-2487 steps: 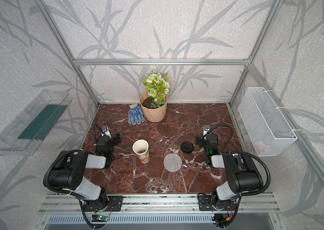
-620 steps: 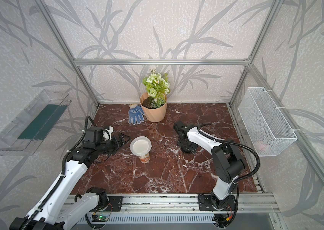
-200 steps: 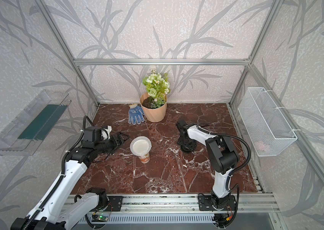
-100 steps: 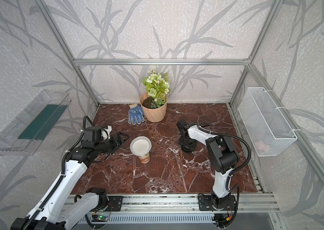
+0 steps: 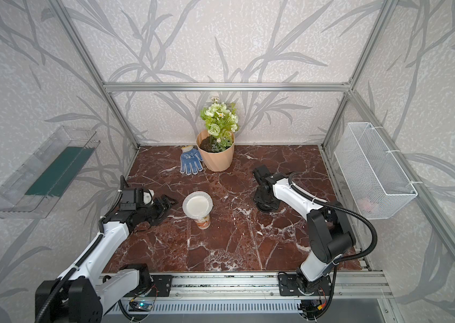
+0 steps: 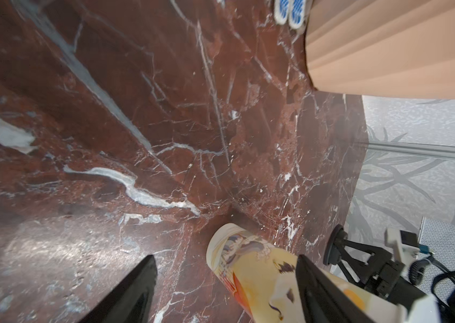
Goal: Put the leak-proof paper on the milk tea cups
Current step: Pick up the cup lid from the center of the board, then move the cup to the center of the board.
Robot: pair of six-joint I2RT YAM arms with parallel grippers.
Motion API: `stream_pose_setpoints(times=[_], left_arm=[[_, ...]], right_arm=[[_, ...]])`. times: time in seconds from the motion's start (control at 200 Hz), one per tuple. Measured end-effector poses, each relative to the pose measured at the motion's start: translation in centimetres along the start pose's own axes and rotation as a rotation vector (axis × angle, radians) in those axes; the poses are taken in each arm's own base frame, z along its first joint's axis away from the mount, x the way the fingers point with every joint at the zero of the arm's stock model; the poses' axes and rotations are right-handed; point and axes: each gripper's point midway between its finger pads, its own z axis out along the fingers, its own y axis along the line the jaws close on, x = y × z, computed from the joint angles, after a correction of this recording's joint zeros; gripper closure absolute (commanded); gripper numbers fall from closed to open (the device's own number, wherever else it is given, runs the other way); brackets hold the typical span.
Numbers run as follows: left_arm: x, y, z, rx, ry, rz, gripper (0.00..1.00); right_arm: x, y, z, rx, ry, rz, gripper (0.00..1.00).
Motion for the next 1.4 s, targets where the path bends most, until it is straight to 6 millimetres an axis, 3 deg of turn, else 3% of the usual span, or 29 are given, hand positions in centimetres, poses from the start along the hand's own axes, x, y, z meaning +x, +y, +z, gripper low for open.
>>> stream_pose_setpoints(times=[0.29, 0.545, 0.91, 1.4], left_arm=[[2.3, 0.1, 2.4, 0.002, 0.137, 0.029, 0.37], [4.0, 0.6, 4.5, -0.024, 0.202, 0.06, 0.5], [6.4, 1.4, 6.8, -0.038, 0.269, 0.078, 0.54], [7.3, 0.6, 7.4, -0.02, 0.283, 0.096, 0.54]], right_arm=[[0.9, -0.7, -2.5, -0.04, -0.015, -0.041, 0.32], [1.5, -1.0, -2.6, -0.048, -0.005, -0.051, 0.32], [2.3, -0.6, -4.3, -0.085, -0.019, -0.107, 0.32], [3.0, 0.6, -5.3, -0.104, -0.021, -0.171, 0.32]])
